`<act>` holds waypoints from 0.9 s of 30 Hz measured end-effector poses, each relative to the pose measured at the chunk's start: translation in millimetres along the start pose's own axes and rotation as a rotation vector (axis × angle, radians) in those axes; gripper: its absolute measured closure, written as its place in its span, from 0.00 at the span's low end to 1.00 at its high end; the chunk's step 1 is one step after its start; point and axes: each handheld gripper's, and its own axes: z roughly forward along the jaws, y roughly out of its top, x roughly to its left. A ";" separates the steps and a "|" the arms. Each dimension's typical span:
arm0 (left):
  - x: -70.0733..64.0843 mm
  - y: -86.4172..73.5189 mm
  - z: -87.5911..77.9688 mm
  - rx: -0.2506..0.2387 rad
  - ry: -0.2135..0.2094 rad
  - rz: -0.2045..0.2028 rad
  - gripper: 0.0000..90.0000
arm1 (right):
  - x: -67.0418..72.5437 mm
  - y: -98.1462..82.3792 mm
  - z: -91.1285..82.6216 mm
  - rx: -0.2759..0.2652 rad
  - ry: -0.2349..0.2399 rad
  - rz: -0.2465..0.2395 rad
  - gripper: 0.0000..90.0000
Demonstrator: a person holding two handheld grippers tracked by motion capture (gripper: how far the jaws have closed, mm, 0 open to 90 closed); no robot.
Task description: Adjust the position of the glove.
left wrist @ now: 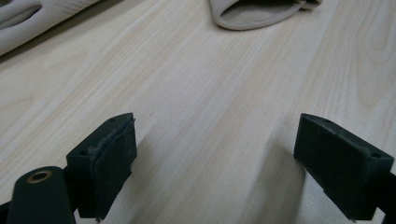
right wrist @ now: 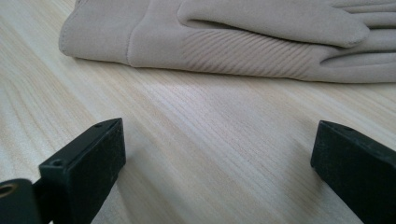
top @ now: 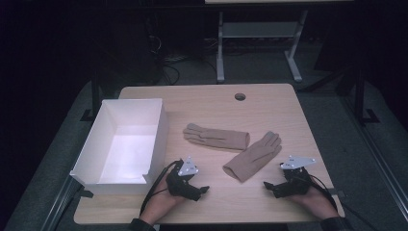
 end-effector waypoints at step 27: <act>0.2 0.6 0.4 0.001 0.002 0.006 0.14 | -0.9 16.5 -21.2 0.002 0.060 0.017 0.79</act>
